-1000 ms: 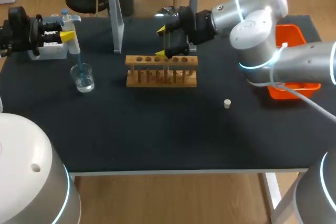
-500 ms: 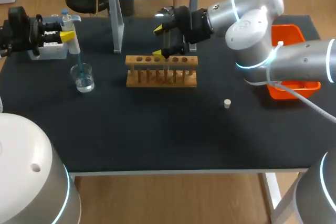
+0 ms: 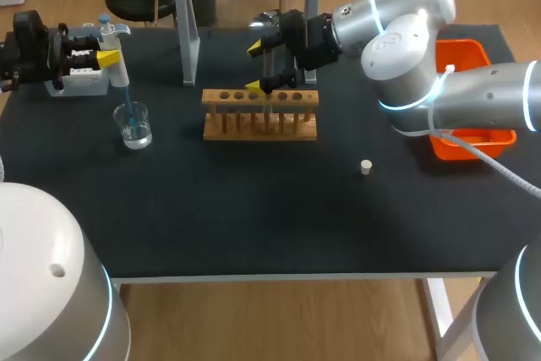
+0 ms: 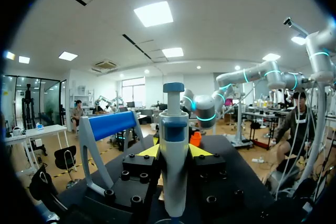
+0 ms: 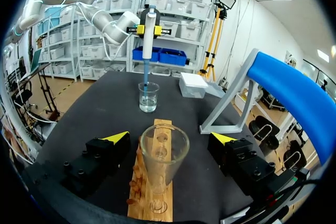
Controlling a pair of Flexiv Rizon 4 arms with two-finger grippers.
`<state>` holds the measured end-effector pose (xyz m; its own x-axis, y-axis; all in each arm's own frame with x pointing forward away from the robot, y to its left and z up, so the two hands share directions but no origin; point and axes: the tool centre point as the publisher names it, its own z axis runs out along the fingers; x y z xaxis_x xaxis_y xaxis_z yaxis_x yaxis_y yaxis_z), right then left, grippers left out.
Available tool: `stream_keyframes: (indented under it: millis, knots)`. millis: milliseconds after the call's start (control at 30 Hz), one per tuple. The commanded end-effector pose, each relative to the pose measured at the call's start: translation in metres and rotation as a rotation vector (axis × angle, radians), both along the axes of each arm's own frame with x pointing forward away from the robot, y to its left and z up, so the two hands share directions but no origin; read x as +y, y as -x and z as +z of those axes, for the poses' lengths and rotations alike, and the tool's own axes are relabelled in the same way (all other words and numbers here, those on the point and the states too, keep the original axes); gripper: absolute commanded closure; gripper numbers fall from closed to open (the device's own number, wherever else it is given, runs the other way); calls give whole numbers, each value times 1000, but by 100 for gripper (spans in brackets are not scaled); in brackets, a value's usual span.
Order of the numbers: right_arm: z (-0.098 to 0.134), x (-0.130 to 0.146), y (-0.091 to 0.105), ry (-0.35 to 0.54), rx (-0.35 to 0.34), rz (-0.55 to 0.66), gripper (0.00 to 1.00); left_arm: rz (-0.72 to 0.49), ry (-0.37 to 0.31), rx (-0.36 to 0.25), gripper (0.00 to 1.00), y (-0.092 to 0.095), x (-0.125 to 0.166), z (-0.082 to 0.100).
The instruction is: Invert the test tube, pick up the pipette, mount the tip to pipette, aspirate from beaker and dispense into the tube, eject the tip, return the pipette, and cap with the stopper.
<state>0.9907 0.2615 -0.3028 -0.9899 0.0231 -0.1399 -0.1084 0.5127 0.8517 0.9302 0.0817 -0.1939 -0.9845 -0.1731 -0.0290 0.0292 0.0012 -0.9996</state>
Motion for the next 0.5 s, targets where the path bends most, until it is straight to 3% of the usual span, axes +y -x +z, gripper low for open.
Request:
stream_keyframes:
  millis: [33,500]
  knots:
    - [0,-1,-1,6,3,1,0,-2,-1,1,100,-1,1,0]
    - [-1,-5,1,13,-1,-1,0,-2,-1,1,100,-1,1,0]
